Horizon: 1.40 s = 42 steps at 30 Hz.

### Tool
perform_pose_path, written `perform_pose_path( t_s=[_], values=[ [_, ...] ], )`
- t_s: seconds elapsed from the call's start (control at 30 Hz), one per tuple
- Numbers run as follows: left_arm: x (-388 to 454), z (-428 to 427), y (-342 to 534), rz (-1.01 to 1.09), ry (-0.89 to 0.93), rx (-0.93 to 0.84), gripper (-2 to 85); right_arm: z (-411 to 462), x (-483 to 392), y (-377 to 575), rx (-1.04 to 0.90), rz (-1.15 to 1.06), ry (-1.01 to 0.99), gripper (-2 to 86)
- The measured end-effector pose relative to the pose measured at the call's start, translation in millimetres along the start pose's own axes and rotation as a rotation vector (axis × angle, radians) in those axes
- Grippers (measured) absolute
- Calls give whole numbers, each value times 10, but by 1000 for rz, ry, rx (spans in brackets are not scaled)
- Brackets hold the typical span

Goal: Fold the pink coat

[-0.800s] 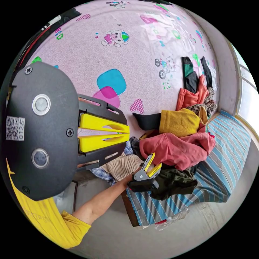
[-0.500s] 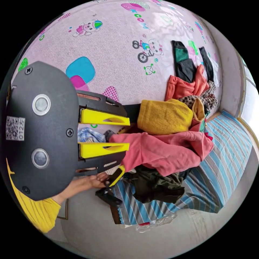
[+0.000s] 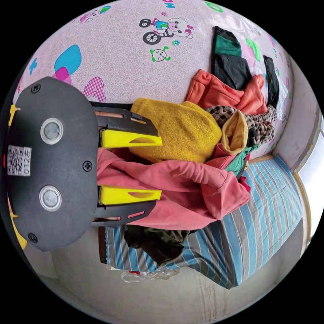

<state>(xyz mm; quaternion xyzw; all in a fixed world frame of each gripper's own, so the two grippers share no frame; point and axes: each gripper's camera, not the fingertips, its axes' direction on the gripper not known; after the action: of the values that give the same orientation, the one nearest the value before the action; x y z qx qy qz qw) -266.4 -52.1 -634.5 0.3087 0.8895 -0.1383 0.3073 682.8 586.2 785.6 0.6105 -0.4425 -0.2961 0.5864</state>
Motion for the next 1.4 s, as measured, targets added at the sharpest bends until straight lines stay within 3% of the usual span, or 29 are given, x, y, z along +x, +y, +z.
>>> perform_pose_path(
  t_s=[0.1, 0.2, 0.23, 0.37, 0.47, 0.53, 0.8, 1.1, 1.27, 1.4],
  values=[
    [-126, 68, -89, 7, 11, -52, 95, -226, -197, 29, 25, -7, -74, 1],
    [-311, 89, -108, -12, 169, -147, 44, -491, -407, 49, 82, -14, -178, 1],
    [-388, 53, -83, -9, 305, -173, 36, -553, -449, 50, 97, -15, -197, 1],
    [-479, -590, 150, 179, 732, -24, 22, -1074, -784, 25, 251, -44, -331, 1],
    [-496, -1364, 440, 339, 978, 150, 21, -1435, -1120, -66, 346, -109, -420, 0],
    [-523, -1874, 643, 385, 1047, 242, 23, -1629, -1353, -140, 398, -165, -489, 0],
    [-632, -4032, 1753, 585, 1063, 514, 22, -2066, -2928, -486, 453, -473, -649, 0],
    [-565, -6071, 3278, 816, 1027, 740, 19, -2112, -4061, -311, 645, -491, -696, 0],
    [-280, -6842, 4160, 830, 632, 801, 22, -1952, -4534, -212, 717, -531, -701, 0],
    [-168, -6975, 4517, 852, 385, 819, 20, -1634, -4674, -262, 751, -497, -602, 1]
  ],
)
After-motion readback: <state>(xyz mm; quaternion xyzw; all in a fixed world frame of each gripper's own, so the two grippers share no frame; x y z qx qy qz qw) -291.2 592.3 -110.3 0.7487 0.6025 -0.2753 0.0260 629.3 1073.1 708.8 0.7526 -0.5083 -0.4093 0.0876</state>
